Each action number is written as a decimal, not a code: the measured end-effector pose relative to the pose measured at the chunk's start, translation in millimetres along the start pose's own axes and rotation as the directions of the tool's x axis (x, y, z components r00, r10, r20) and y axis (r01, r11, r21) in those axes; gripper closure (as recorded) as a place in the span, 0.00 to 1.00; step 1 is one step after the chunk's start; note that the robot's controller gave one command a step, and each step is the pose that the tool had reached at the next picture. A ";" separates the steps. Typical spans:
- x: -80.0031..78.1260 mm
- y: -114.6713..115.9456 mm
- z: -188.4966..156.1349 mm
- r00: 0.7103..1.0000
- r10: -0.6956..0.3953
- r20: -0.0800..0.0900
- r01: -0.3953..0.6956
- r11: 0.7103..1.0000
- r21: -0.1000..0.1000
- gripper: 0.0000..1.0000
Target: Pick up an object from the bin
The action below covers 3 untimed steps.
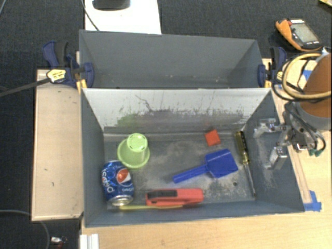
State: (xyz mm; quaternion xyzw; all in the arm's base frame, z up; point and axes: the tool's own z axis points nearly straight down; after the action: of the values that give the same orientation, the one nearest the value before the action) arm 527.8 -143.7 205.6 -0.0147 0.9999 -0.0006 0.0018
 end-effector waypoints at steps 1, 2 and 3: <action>0.0 0.0 0.0 1.000 0.000 0.000 0.000 1.000 0.000 0.00; 1.1 2.8 -14.1 1.000 -0.009 -0.010 0.009 1.000 -0.003 0.00; 1.2 10.5 -43.8 1.000 -0.026 0.004 0.026 1.000 0.002 0.00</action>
Offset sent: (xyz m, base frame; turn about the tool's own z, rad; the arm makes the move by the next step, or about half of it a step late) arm 0.0055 0.0207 0.1313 -0.1299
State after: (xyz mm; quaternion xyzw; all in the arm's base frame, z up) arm 526.2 -133.1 249.4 -0.0278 0.9996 -0.0013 0.0039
